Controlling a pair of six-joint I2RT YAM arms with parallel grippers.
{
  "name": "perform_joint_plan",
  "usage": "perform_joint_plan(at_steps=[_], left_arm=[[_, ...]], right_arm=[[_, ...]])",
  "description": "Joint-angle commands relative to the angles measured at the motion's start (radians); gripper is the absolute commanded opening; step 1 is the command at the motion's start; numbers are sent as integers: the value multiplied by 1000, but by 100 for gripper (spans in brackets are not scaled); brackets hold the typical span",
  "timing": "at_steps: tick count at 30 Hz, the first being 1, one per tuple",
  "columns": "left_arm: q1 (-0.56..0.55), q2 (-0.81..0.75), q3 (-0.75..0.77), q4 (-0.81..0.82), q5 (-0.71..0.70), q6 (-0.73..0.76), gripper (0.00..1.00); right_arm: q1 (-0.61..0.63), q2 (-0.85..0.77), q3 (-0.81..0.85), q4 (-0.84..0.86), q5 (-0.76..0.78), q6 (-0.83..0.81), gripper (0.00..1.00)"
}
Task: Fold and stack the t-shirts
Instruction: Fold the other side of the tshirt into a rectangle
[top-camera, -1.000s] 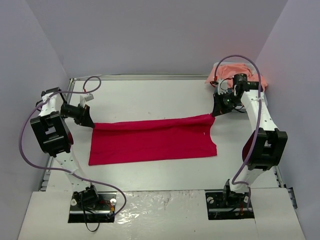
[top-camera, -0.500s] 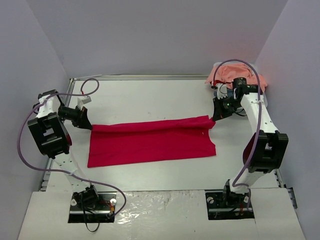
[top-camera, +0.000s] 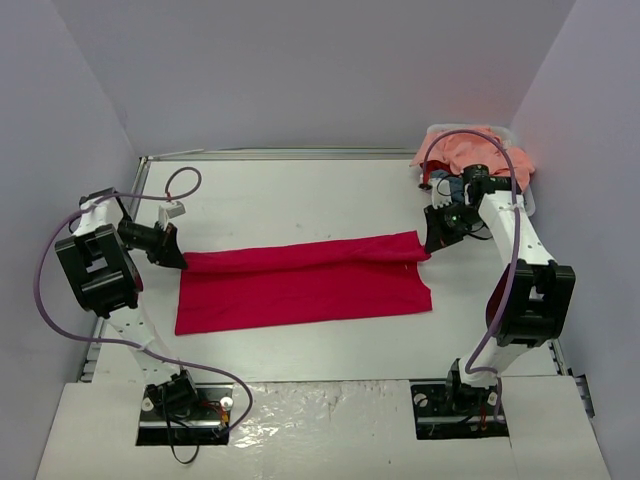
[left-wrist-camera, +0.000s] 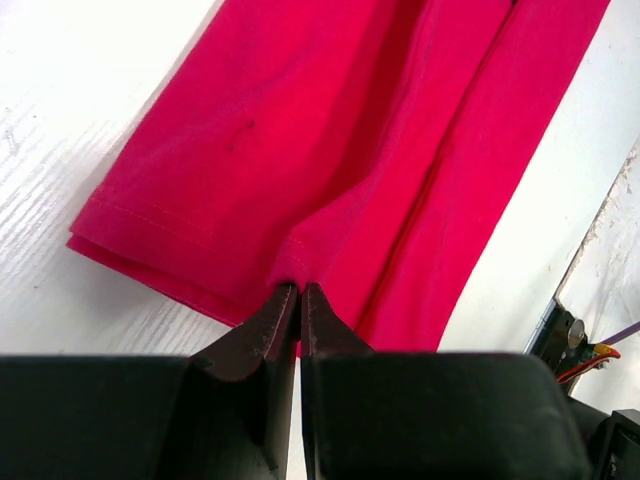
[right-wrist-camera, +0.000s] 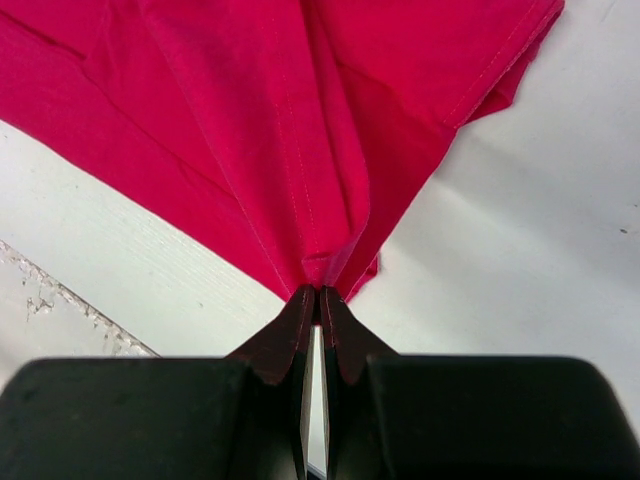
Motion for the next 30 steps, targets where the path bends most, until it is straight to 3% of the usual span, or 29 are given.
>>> perform_joint_plan(at_steps=[1, 30], left_arm=[[10, -61, -18, -96, 23, 78, 3], [10, -4, -131, 76, -73, 55, 3]], right_arm=[[-7, -34, -27, -45, 14, -28, 0], [-7, 108, -158, 1, 22, -89, 0]])
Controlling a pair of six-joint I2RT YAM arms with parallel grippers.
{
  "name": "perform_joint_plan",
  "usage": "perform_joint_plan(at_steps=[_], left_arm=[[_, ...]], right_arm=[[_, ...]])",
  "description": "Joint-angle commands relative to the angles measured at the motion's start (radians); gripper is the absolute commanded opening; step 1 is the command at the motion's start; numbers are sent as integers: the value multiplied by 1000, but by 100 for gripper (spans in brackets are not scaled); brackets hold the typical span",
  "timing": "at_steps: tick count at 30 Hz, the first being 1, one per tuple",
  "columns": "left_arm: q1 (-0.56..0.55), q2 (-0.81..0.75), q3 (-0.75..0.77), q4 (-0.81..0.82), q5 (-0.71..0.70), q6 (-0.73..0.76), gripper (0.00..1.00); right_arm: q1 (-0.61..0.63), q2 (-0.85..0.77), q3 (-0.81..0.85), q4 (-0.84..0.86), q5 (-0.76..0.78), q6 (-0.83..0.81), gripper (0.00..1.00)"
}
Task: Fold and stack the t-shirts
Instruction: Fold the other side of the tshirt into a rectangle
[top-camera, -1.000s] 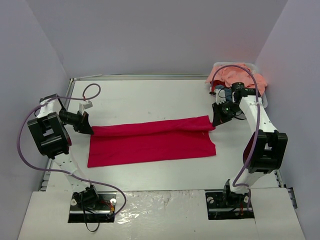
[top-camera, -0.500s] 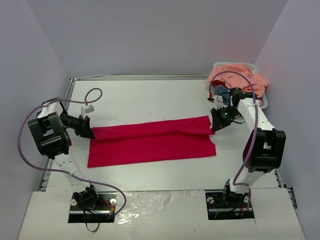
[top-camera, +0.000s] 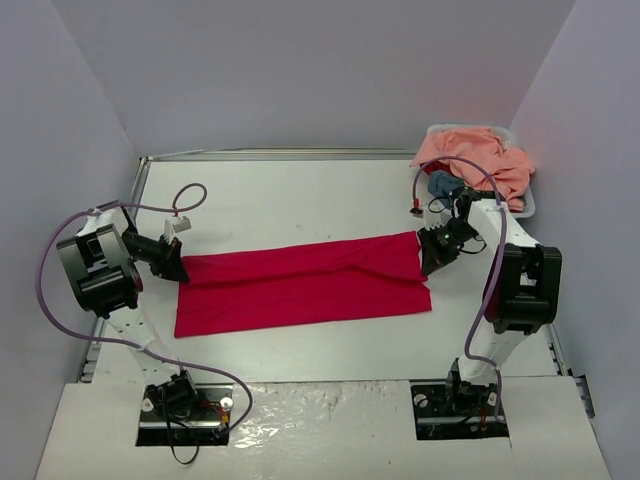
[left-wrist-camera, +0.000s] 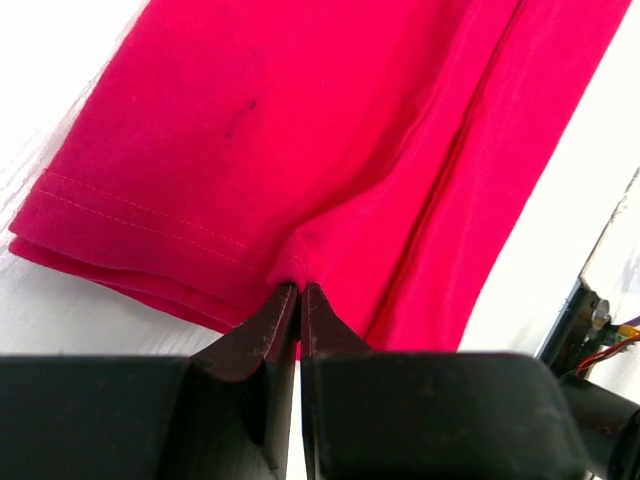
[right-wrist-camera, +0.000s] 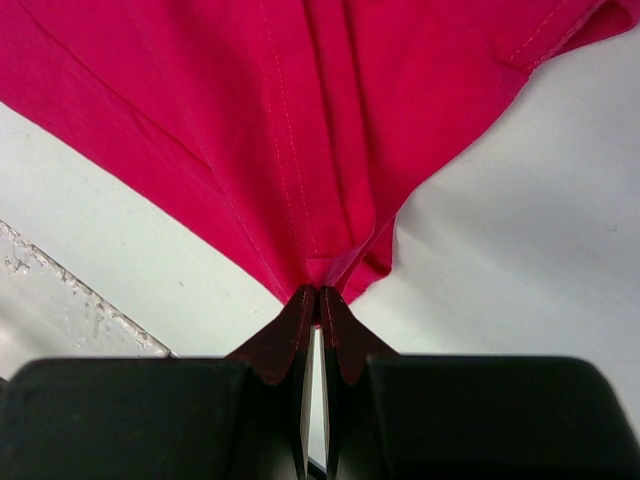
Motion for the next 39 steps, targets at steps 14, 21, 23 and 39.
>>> perform_joint_plan(at_steps=[14, 21, 23, 39], left_arm=[[8, 6, -59, 93, -52, -10, 13], [8, -17, -59, 111, -79, -25, 15], [8, -26, -45, 92, -79, -22, 15], [10, -179, -36, -79, -76, 52, 2]], right_arm=[[-6, 75, -44, 0, -4, -28, 7], [-6, 57, -54, -5, -4, -31, 19], [-4, 46, -58, -10, -4, -31, 21], [-4, -78, -52, -76, 13, -70, 32]])
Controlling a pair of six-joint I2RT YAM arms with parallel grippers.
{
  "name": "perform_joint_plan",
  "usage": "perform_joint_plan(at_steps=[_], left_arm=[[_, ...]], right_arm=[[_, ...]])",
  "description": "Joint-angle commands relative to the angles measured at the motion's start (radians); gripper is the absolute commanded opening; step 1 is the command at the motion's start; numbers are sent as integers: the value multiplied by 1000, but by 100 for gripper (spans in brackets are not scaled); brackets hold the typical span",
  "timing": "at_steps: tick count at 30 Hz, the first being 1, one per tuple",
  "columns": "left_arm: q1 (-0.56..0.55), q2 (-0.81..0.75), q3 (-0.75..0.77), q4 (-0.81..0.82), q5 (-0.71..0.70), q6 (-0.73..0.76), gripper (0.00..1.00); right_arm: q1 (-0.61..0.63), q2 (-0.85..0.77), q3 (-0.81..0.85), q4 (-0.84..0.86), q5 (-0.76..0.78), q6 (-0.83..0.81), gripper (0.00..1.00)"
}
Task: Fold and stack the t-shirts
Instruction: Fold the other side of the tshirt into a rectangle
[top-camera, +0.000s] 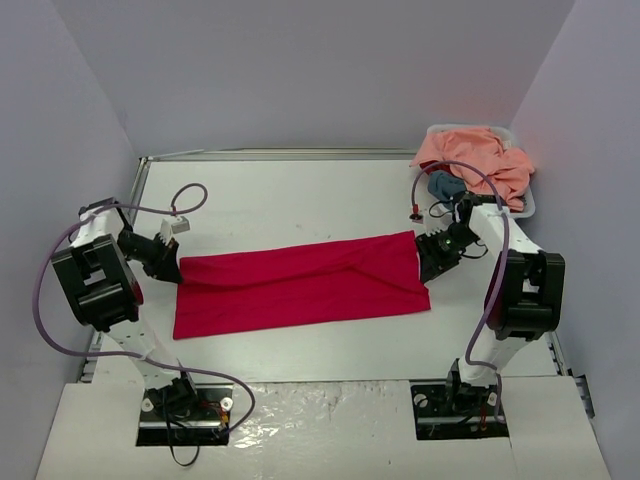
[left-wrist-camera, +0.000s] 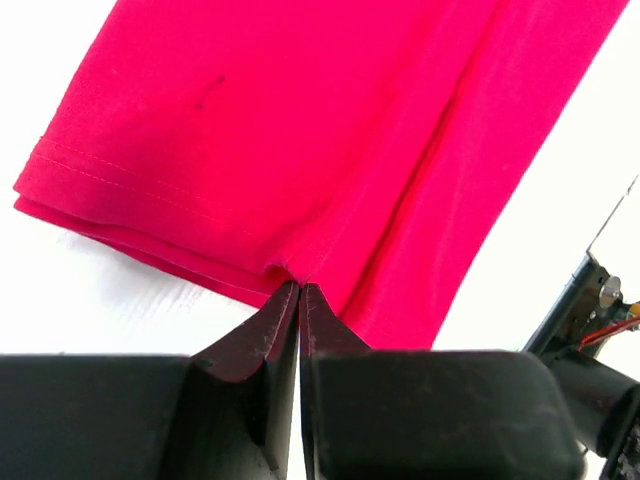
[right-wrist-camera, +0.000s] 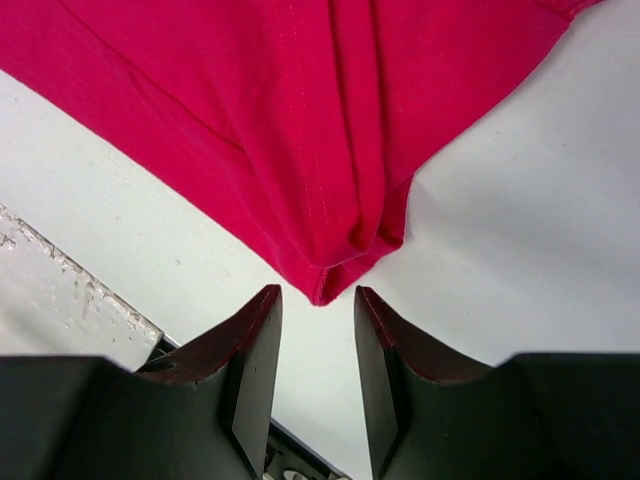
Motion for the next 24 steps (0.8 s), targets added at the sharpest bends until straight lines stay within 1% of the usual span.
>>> perform_joint_plan(at_steps=[1, 4, 5, 13, 17, 22, 24], left_arm=[[7, -72, 9, -91, 5, 64, 3], [9, -92, -12, -95, 2, 70, 3], [9, -96, -23, -97, -3, 72, 3], [9, -119, -75, -77, -42, 85, 3], [14, -132, -104, -48, -58, 79, 3], [26, -147, -123, -29, -65, 72, 8], [29, -161, -127, -14, -67, 63, 12]], right_arm=[[-3, -46, 3, -64, 1, -25, 32], [-3, -51, 5, -64, 0, -28, 34], [-4, -52, 5, -64, 1, -30, 36], [-4, -60, 0, -66, 8, -41, 39], [-4, -57, -1, -66, 14, -42, 44], [-6, -57, 5, -67, 18, -44, 45], [-6, -54, 9, -67, 18, -44, 46]])
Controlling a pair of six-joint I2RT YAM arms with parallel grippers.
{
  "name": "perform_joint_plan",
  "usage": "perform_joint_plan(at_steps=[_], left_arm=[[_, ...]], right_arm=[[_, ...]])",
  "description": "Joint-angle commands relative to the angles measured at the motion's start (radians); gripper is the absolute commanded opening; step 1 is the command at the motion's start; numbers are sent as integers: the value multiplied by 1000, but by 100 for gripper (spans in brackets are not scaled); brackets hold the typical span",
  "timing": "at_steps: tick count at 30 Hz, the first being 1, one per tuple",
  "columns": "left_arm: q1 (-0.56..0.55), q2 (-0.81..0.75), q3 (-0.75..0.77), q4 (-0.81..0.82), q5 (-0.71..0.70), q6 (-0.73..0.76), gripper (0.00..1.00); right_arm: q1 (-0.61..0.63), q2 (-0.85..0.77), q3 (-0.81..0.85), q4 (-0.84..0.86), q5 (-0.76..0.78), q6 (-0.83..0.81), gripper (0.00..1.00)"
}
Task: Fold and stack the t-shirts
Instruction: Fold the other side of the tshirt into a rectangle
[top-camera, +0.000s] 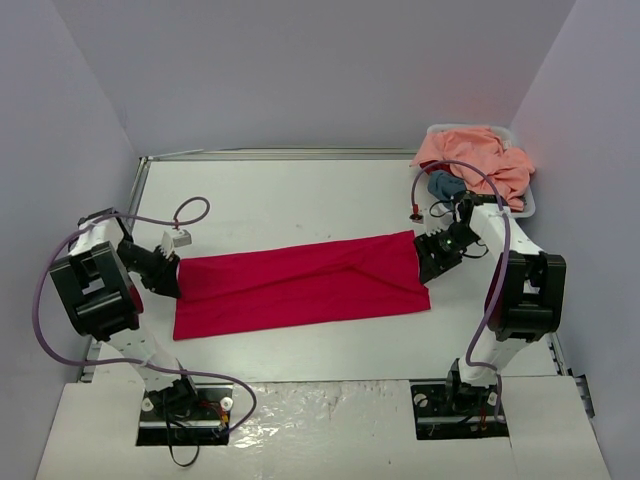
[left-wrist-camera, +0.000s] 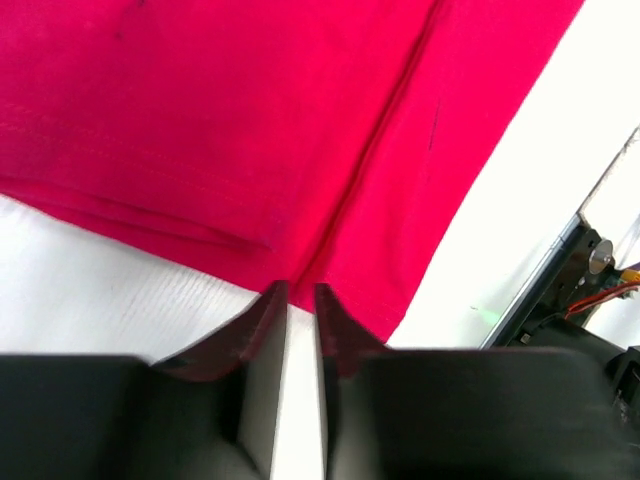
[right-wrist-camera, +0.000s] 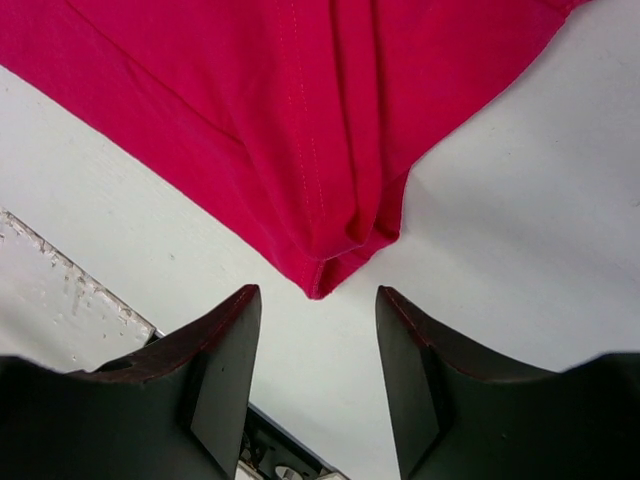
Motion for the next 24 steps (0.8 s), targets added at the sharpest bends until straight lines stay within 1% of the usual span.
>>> perform_joint_plan(at_steps=[1, 4, 10, 11, 13, 14, 16, 17, 21, 23, 24], left_arm=[[15, -71, -2, 0, 2, 17, 18], [19, -81, -1, 17, 2, -2, 24], [41, -101, 31, -8, 54, -34, 26], [44, -114, 36, -6, 74, -73, 27], [52, -128, 48, -8, 105, -107, 27], [55, -154, 47, 24, 117, -184, 28], [58, -183, 45, 63, 127, -250, 28], [59, -215, 41, 102, 127, -314, 29], [62, -298, 32, 178, 125, -423, 30], [64, -347, 19, 233, 127, -506, 31], [64, -366, 13, 248, 130, -528, 39]], right_arm=[[-4, -33, 11, -59, 4, -17, 47], [-4, -29, 14, -59, 2, -22, 49], [-4, -39, 32, -61, 1, -29, 50], [-4, -41, 38, -62, -2, -29, 50], [-4, -44, 68, -65, -5, -31, 50], [-3, -43, 80, -67, -8, -32, 50], [-4, -38, 121, -74, -10, -37, 50], [-4, -33, 137, -78, -12, -40, 50], [-1, 5, 219, -78, -24, -38, 52], [3, 23, 262, -78, -36, -35, 53], [5, 43, 275, -78, -48, -34, 53]])
